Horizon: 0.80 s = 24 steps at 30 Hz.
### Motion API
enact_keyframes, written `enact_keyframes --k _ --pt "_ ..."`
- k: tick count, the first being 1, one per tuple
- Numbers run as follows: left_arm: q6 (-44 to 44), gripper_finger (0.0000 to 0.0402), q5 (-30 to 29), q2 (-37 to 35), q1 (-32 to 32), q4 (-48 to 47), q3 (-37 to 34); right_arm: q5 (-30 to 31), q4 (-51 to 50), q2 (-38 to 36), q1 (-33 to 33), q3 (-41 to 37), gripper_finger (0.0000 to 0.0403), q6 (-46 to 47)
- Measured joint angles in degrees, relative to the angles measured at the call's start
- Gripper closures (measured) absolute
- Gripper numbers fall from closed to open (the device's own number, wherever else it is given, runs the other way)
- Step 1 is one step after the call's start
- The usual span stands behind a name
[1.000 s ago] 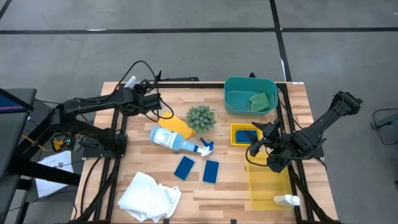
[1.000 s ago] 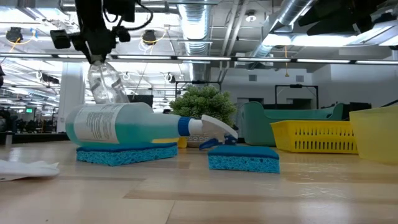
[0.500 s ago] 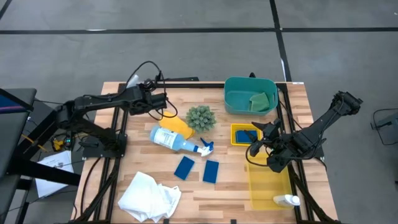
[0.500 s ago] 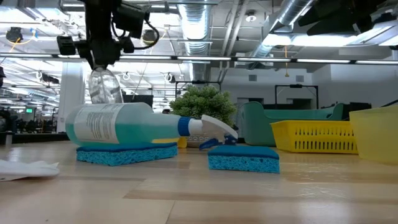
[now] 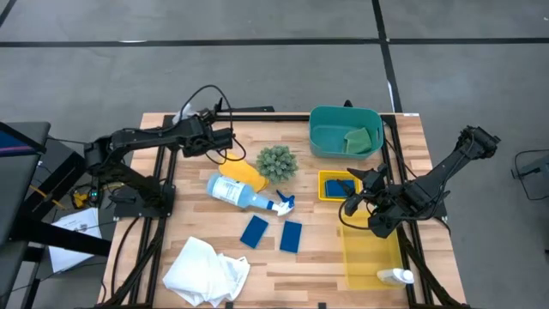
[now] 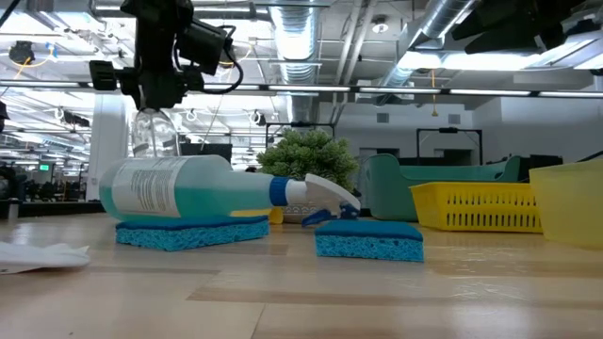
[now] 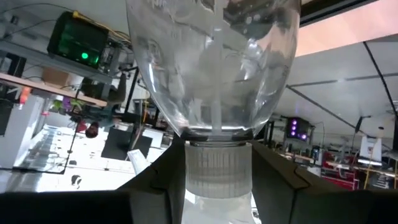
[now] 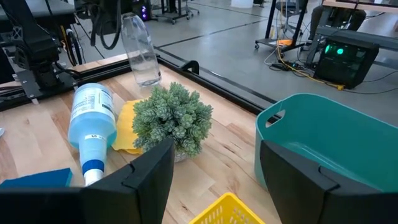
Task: Pick & Place Kitchen Items
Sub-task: Put the transparent bottle into the bottom yellow bin
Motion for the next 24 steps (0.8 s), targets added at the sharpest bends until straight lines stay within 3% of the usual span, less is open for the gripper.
enact_keyframes --k 15,24 --pt "-1.7 0.0248 0.9 0.1 -0.5 1.5 0.0 0.0 0.0 0.0 0.0 0.0 0.0175 0.0" --pt "-3.6 0.0176 0.9 0.1 -0.5 2.2 0.0 -0.1 0.0 0.0 0.0 0.0 0.0175 0.0"
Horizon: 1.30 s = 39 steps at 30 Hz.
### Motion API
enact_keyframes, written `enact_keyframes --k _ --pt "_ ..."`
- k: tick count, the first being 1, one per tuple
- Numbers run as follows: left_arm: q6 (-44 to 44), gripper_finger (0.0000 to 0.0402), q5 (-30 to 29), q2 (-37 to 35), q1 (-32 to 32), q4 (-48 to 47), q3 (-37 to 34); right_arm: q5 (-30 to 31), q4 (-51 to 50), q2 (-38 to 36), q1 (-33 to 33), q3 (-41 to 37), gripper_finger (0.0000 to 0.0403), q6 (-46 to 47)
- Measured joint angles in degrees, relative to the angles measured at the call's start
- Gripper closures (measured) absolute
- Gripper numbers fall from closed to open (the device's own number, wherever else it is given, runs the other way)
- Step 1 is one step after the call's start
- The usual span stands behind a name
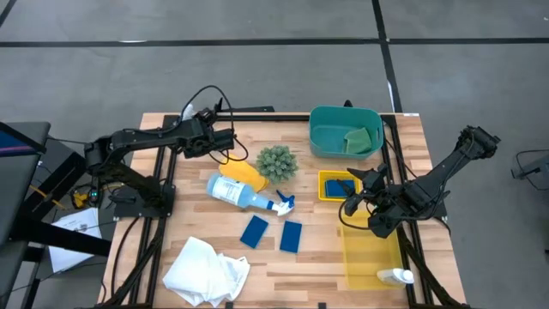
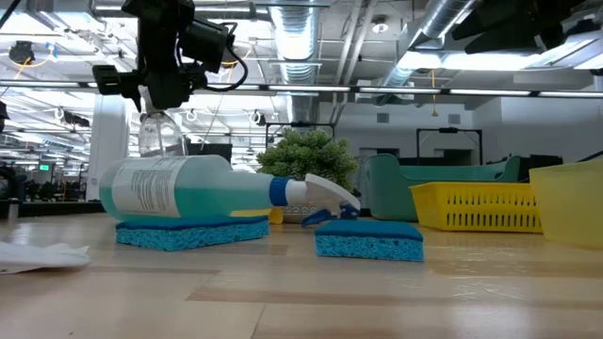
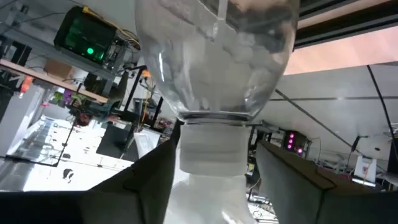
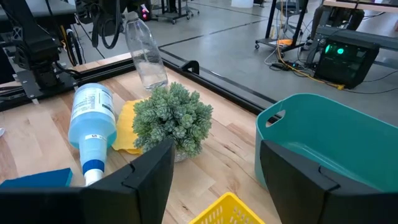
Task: Pick & Place Kitchen Items
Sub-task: Put the transparent bottle into the bottom yellow bin
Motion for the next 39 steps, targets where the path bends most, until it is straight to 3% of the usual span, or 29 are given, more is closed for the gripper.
enact_keyframes --k 6,20,33,39 --pt "0.0 0.0148 0.1 0.0 -1.0 0.1 0.0 0.0 0.0 0.0 0.0 0.0 0.0175 0.0" --pt "0.3 0.0139 -0.2 0.0 -2.1 3.1 0.0 -0.1 0.0 0.0 0.0 0.0 0.0175 0.0" --pt "3.5 0.0134 -0.4 0.0 1.2 7.6 0.0 -0.6 0.0 0.0 0.1 0.0 0.0175 0.0" --pt "4.2 0.0135 2.9 -1.9 0.4 8.2 0.0 -0.6 0.0 0.0 0.1 0.0 0.0175 0.0"
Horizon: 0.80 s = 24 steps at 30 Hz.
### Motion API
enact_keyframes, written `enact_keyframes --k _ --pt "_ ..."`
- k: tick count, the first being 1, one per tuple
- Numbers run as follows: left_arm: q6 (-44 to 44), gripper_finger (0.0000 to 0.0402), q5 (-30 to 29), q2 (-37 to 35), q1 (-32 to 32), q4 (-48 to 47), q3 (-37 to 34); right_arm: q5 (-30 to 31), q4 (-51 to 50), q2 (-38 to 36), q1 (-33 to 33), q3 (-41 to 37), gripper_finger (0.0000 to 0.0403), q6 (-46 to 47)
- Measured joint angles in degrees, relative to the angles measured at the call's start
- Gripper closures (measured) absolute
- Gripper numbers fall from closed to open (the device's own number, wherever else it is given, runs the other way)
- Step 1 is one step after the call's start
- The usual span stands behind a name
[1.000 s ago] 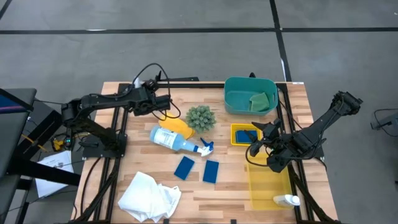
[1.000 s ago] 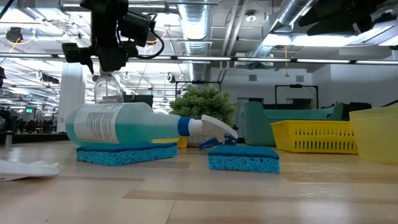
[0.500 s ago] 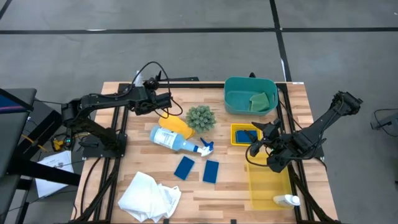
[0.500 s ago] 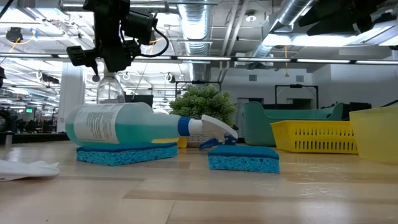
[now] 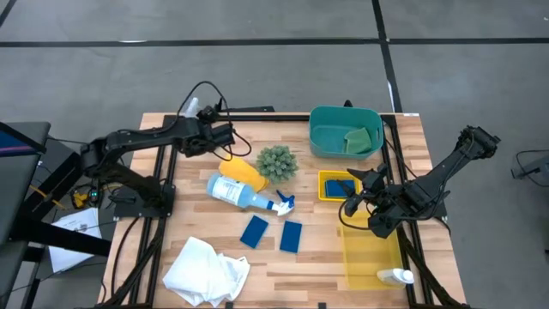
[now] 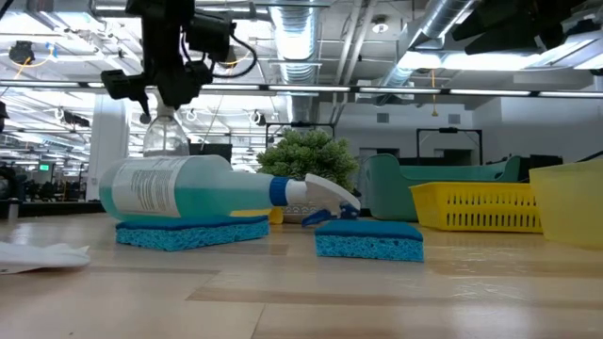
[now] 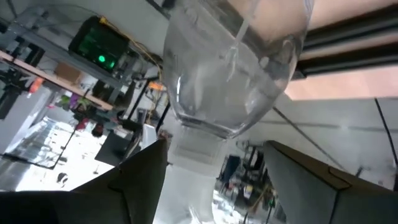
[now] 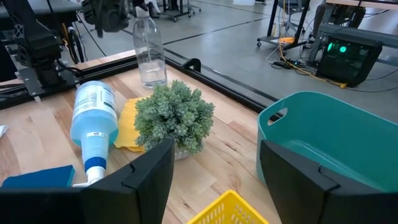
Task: Pick & Place Kitchen Items
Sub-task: Put the transparent bottle into the bottom yellow bin
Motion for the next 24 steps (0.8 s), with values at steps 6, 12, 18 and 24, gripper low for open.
enact_keyframes --k 6,12,18,24 --pt "0.0 0.0135 4.8 -4.5 -2.8 0.2 0.0 -0.2 0.0 0.0 0.0 0.0 0.0175 0.0" --pt "0.0 0.0135 11.9 -9.2 -5.3 0.2 0.0 -0.5 0.1 0.0 0.0 0.0 0.0175 0.0" --pt "-5.1 0.0135 16.7 -11.3 -5.9 5.3 0.0 -0.7 0.2 0.0 0.0 0.0 0.0175 0.0" --pt "-21.0 0.0135 17.2 -13.3 -5.9 14.1 0.0 -0.7 0.1 0.0 0.0 0.0 0.0175 0.0"
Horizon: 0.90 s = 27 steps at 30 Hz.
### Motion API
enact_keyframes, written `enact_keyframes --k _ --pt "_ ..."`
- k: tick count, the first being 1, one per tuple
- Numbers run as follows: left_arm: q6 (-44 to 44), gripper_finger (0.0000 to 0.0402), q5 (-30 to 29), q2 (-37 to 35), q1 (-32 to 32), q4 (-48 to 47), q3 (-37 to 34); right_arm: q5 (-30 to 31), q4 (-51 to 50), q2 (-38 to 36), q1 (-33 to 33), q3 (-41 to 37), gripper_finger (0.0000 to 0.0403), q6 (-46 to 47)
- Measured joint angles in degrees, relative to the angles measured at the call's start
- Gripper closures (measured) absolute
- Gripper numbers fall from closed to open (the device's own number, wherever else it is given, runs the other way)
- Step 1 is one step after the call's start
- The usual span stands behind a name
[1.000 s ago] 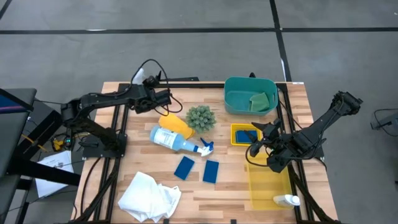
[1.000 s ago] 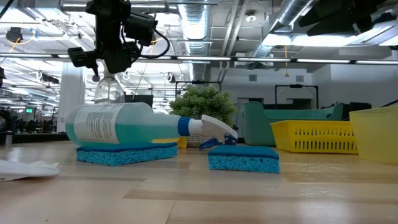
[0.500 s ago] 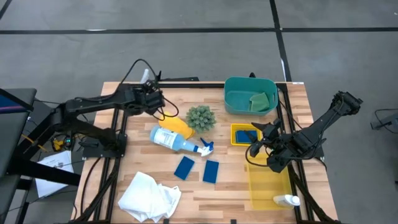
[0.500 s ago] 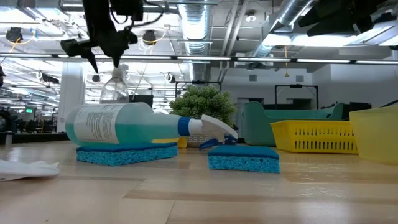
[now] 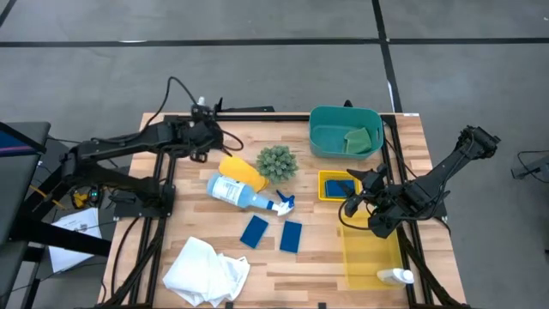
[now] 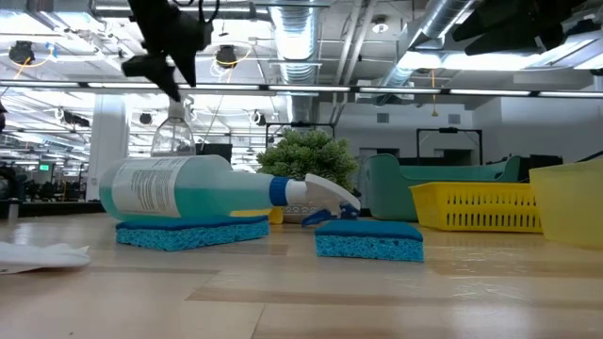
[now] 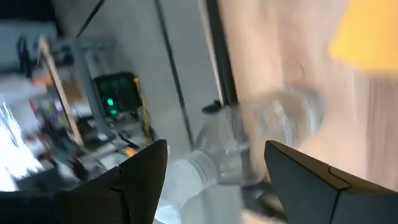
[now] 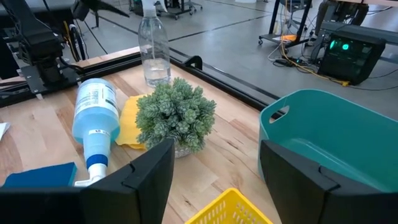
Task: Pick & Place Kitchen Items
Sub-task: Put the transparent bottle into the bottom yellow bin
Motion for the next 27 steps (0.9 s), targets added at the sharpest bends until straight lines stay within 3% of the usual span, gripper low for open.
enact_keyframes --k 16,19,27 --pt "-67.0 0.0150 1.7 -13.4 2.2 2.6 0.0 -0.2 0.3 0.0 0.0 0.0 0.0175 0.0" --pt "-69.4 0.0155 2.2 -13.4 2.2 3.7 -1.0 -0.4 0.3 0.0 0.0 0.0 0.0175 0.0" --pt "-67.8 0.0147 1.0 -13.3 2.2 17.9 -13.8 -2.1 0.3 0.0 0.0 0.0 0.0175 0.0"
